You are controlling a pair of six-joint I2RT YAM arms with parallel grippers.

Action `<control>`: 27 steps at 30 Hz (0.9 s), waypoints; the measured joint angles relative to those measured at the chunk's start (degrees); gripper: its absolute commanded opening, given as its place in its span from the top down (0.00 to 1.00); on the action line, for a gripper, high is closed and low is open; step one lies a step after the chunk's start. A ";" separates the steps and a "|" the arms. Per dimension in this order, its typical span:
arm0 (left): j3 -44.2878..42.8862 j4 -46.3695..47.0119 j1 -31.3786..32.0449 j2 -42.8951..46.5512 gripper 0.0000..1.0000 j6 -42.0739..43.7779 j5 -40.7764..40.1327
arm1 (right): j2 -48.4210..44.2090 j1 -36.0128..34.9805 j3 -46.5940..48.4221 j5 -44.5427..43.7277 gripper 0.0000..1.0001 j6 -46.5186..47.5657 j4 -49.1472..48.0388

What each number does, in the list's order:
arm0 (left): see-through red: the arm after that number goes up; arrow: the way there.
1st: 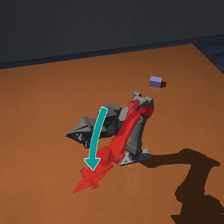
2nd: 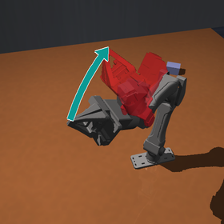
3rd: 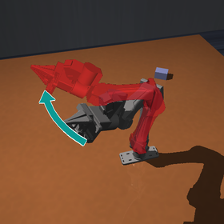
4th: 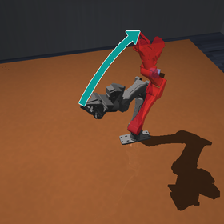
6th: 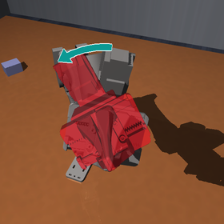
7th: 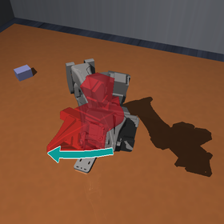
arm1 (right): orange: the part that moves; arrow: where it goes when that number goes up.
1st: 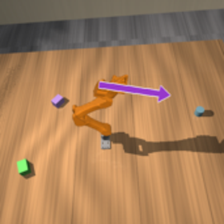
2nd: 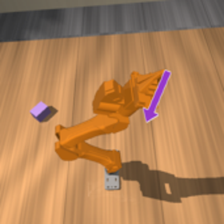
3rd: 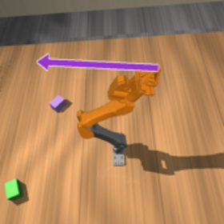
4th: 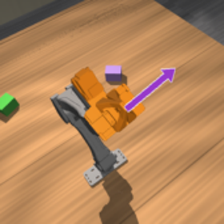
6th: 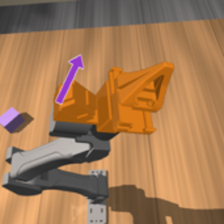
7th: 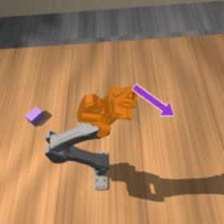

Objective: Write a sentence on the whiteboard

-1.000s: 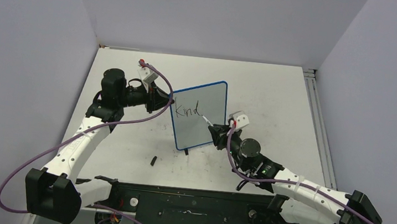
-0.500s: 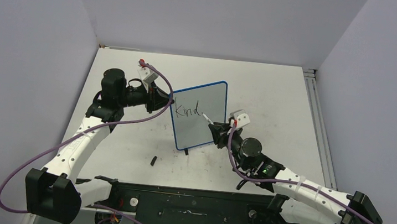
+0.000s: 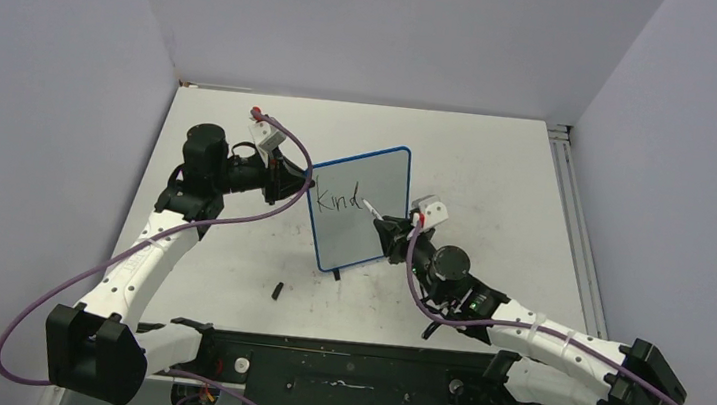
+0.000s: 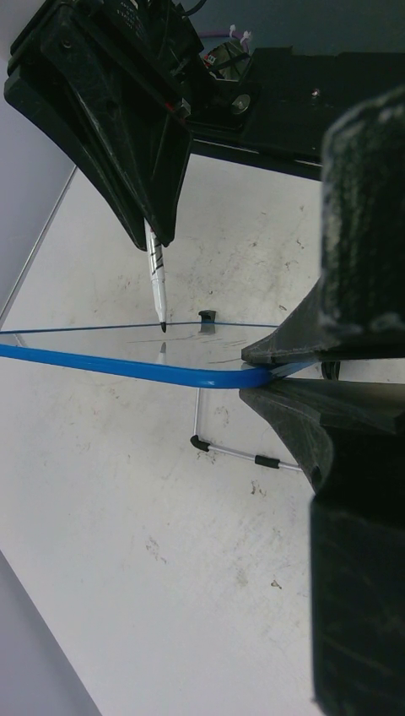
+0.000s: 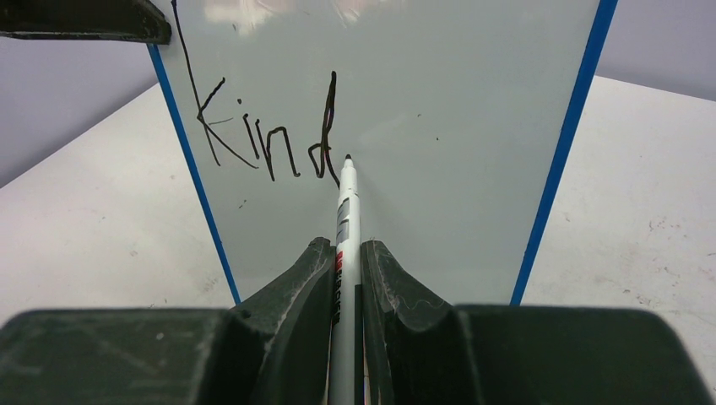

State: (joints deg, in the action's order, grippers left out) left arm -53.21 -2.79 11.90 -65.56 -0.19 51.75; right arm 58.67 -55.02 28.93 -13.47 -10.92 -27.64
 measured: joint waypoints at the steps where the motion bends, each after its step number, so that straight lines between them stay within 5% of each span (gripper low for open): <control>1: 0.00 0.00 0.00 -0.02 1.00 0.00 0.00 | 0.07 0.17 0.07 0.00 0.95 0.02 -0.33; 27: -0.20 -0.02 -0.07 -0.31 1.00 0.02 -0.04 | 0.83 0.98 -1.42 0.02 0.95 -1.36 -0.59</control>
State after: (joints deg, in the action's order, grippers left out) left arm -53.41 -2.81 11.84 -65.87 -0.16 51.70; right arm 59.51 -54.04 27.51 -13.45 -12.27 -28.23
